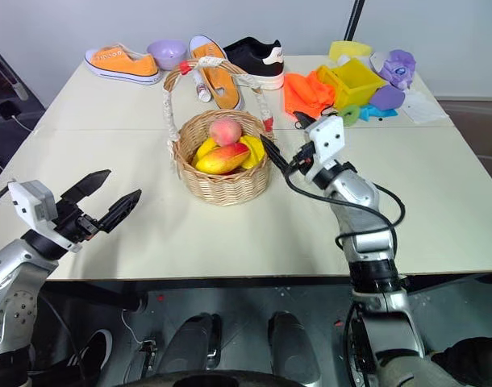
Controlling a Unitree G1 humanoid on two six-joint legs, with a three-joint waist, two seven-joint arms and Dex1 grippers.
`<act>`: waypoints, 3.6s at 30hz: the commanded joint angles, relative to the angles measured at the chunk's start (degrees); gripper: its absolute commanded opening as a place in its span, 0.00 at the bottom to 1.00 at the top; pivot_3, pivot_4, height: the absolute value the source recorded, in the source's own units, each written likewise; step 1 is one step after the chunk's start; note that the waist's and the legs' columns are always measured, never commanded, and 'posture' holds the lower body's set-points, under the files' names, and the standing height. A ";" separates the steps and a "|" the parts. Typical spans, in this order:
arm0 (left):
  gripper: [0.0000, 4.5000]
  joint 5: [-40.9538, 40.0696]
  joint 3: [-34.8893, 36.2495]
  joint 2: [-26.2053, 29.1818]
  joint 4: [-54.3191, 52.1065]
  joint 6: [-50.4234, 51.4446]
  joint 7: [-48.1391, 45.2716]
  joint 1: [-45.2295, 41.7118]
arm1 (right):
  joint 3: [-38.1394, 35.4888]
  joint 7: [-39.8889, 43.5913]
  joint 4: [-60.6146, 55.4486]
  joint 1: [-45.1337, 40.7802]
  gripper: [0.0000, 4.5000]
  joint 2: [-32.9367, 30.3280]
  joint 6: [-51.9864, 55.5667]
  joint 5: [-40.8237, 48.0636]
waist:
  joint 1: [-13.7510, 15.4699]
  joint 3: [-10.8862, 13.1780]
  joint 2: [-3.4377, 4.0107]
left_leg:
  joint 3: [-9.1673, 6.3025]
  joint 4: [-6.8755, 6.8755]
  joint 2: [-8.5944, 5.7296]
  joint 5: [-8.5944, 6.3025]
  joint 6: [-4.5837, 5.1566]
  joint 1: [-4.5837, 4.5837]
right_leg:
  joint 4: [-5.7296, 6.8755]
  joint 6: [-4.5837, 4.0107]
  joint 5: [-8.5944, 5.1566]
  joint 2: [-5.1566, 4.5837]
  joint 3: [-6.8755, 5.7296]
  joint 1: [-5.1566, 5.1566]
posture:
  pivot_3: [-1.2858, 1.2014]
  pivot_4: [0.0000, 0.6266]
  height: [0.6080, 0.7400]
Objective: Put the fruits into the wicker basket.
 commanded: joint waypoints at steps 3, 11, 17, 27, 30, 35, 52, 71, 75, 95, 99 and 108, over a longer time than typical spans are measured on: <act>0.99 -1.49 -0.51 0.00 -3.42 -1.02 0.18 0.01 | 0.55 0.94 5.00 -4.42 1.00 1.07 -2.34 -1.20 | 0.08 0.00 0.00 | 0.01 0.01 -0.02 0.00 0.00 -0.03 | -0.02 0.01 0.01 -0.04 0.01 0.01 | 0.52 0.24 1.00; 1.00 -1.72 -2.48 -0.68 -4.76 -0.96 0.86 1.10 | -0.34 -0.36 7.62 -7.27 0.81 3.76 -1.09 -0.48 | -0.18 0.01 0.01 | 0.02 -0.01 0.00 0.00 0.00 -0.01 | 0.02 0.01 0.01 -0.01 0.02 -0.02 | 0.52 0.24 1.00; 1.00 -1.33 -3.89 -0.77 -4.29 -1.02 1.23 0.03 | -0.23 -0.75 6.55 -6.16 0.11 4.04 -0.94 -0.91 | -0.13 0.01 0.01 | 0.03 0.00 0.00 0.00 0.00 -0.02 | 0.01 0.01 0.01 -0.02 0.02 -0.01 | 0.52 0.24 1.00; 1.00 -1.16 -5.49 -0.12 -2.16 -1.13 0.48 -2.51 | -3.22 0.42 1.07 -3.92 0.00 0.68 -1.75 0.67 | 0.23 0.03 0.05 | 0.02 0.00 -0.01 0.00 0.00 -0.04 | 0.00 0.01 0.01 -0.02 0.02 -0.02 | 0.52 0.24 1.00; 1.00 -1.19 -6.12 0.36 -1.02 -1.01 -0.63 -4.08 | -6.78 1.15 -2.88 -2.37 0.00 -3.15 -0.52 2.84 | 0.27 0.04 0.06 | 0.02 0.02 -0.03 0.00 0.00 -0.07 | -0.04 0.01 0.01 -0.04 0.02 -0.02 | 0.52 0.24 1.00; 1.00 -0.43 -8.59 1.85 2.26 -1.09 -4.13 -7.11 | -14.94 0.11 -6.71 2.78 0.00 -10.40 2.35 5.38 | 0.23 0.05 0.06 | 0.02 0.01 -0.05 0.00 0.00 -0.09 | -0.05 0.02 0.00 -0.02 0.02 -0.02 | 0.52 0.24 1.00; 1.00 6.07 -28.06 -6.85 24.04 -6.20 -19.83 -30.95 | -39.17 -19.88 -18.17 24.13 0.00 -13.17 4.67 2.76 | 0.04 0.04 0.22 | 0.11 0.01 -0.10 0.00 0.02 -0.06 | -0.04 0.07 0.00 0.08 0.13 -0.02 | 0.52 0.24 1.00; 1.00 7.54 -28.82 -8.78 25.96 -7.23 -22.06 -31.58 | -35.85 -26.60 -19.38 26.15 0.40 -6.38 4.41 3.33 | 0.05 0.02 0.45 | 0.12 0.03 -0.10 -0.01 0.05 -0.03 | -0.02 0.08 -0.02 0.11 0.21 -0.01 | 0.52 0.24 1.00; 1.00 7.75 -28.57 -8.29 25.96 -7.64 -22.09 -31.05 | -36.12 -26.60 -20.05 26.50 0.87 -6.64 4.74 3.74 | 0.05 0.02 0.45 | 0.13 0.04 -0.11 -0.01 0.05 -0.03 | -0.03 0.08 -0.02 0.10 0.21 0.00 | 0.52 0.24 1.00; 1.00 10.42 -17.58 -4.49 22.00 -11.00 -8.74 -21.34 | -11.09 -13.61 -36.09 39.54 0.99 2.86 -6.11 -0.44 | -0.09 -0.01 0.48 | 0.10 0.04 0.01 -0.01 0.05 0.04 | -0.01 0.07 -0.04 0.06 0.19 0.03 | 0.52 0.24 1.00; 1.00 11.81 -12.37 -4.14 20.93 -10.12 0.43 -18.68 | -4.23 2.30 -28.05 32.85 0.99 -2.55 -0.40 8.85 | 0.16 0.00 0.44 | 0.06 0.06 0.00 -0.01 0.05 0.02 | -0.02 0.07 -0.04 0.01 0.15 0.05 | 0.52 0.24 1.00; 1.00 12.56 -2.84 -5.62 15.84 -10.85 15.16 -11.21 | 0.62 18.49 -11.69 17.51 0.99 -6.85 0.86 11.20 | 0.25 0.01 0.38 | -0.01 0.05 0.00 -0.02 0.07 0.01 | -0.02 0.09 -0.03 0.04 0.06 0.05 | 0.52 0.24 1.00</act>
